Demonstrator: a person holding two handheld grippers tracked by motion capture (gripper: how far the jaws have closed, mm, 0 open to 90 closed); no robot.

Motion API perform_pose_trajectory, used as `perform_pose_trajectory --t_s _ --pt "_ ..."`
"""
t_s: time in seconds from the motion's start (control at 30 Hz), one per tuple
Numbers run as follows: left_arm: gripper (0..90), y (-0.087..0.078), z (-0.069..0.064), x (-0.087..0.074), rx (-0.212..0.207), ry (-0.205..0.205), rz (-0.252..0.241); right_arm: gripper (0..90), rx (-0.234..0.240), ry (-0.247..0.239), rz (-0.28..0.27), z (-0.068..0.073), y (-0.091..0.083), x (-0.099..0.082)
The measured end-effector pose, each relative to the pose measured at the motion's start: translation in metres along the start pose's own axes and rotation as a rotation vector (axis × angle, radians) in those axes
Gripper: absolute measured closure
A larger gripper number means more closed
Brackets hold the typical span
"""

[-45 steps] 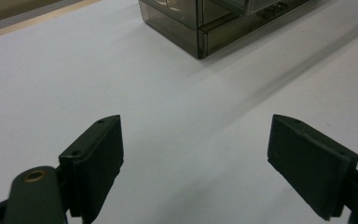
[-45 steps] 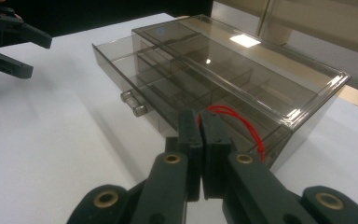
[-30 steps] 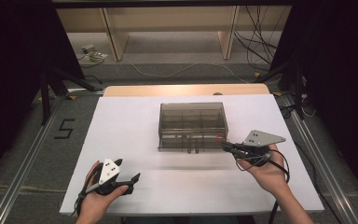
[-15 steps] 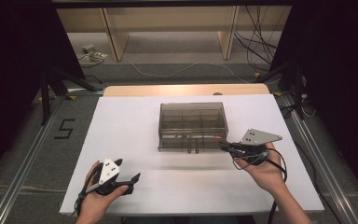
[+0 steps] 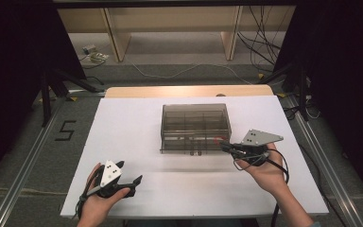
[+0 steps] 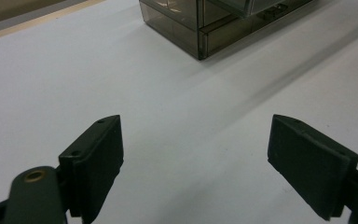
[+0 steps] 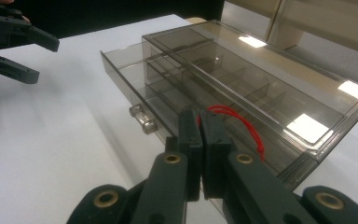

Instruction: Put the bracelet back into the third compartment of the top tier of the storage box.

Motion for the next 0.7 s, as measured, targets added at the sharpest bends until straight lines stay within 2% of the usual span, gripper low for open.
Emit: perform_pose_trajectory --t_s 0.7 --pt "18.0 -0.0002 0.0 0.0001 0.001 0.001 -0.001 88.5 0.013 -0.007 0.01 0.0009 0.0098 0.0057"
Point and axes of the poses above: each handheld gripper's, and its own axes: y roughly forward along the jaws, x roughly out of its top, z roughly to its left, the point moved 9 cm from there along y, roughly forward along the jaws, and after that the axes turned 14 degrees about z, right-handed, at the moved point
